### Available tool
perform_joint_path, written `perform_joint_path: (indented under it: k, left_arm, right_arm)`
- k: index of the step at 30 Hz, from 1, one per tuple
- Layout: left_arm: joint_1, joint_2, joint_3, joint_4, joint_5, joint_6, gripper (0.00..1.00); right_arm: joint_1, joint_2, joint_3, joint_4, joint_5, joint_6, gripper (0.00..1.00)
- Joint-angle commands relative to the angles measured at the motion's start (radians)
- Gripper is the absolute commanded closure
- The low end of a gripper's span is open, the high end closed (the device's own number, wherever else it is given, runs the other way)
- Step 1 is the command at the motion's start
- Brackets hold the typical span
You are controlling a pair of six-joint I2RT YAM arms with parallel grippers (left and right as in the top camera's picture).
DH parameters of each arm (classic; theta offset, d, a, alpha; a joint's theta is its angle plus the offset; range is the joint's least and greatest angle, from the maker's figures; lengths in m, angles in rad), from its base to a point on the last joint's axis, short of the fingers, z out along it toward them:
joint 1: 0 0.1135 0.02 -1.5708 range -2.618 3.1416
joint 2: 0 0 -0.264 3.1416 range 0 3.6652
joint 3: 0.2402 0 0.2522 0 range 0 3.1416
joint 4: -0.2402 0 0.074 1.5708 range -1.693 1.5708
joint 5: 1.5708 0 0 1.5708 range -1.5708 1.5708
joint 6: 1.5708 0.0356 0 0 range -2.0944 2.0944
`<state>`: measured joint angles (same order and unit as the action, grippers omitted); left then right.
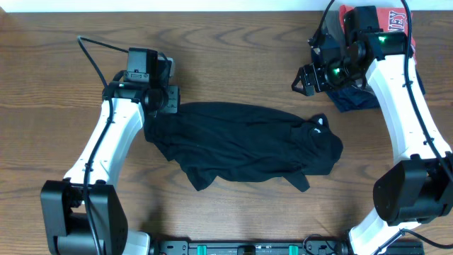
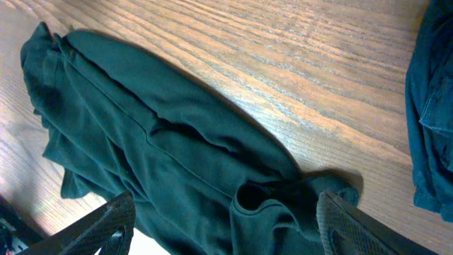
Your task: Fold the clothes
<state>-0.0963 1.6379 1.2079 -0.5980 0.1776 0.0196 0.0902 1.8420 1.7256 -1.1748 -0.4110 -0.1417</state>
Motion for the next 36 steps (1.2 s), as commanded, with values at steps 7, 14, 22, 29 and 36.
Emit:
perform_joint_path:
  k: [7, 14, 22, 29, 36]
  left_arm:
    - [-0.007, 0.113, -0.003, -0.01, -0.005, -0.262, 0.4]
    - [-0.056, 0.204, -0.003, -0.007, -0.006, -0.266, 0.41]
    - [-0.069, 0.238, -0.003, -0.006, -0.15, -0.393, 0.41]
    - [-0.069, 0.238, -0.006, 0.036, -0.167, -0.429, 0.41]
    - [-0.069, 0.238, -0.006, 0.054, -0.167, -0.448, 0.41]
  right_arm:
    - [0.003, -0.007, -0.002, 0.013, -0.005, 0.006, 0.2]
    - [0.003, -0.007, -0.002, 0.012, -0.005, 0.006, 0.2]
    - [0.003, -0.007, -0.002, 0.012, -0.005, 0.006, 0.2]
    - [0.003, -0.007, -0.002, 0.013, -0.004, 0.006, 0.2]
    - [0.003, -0.007, -0.002, 0.013, -0.004, 0.006, 0.2]
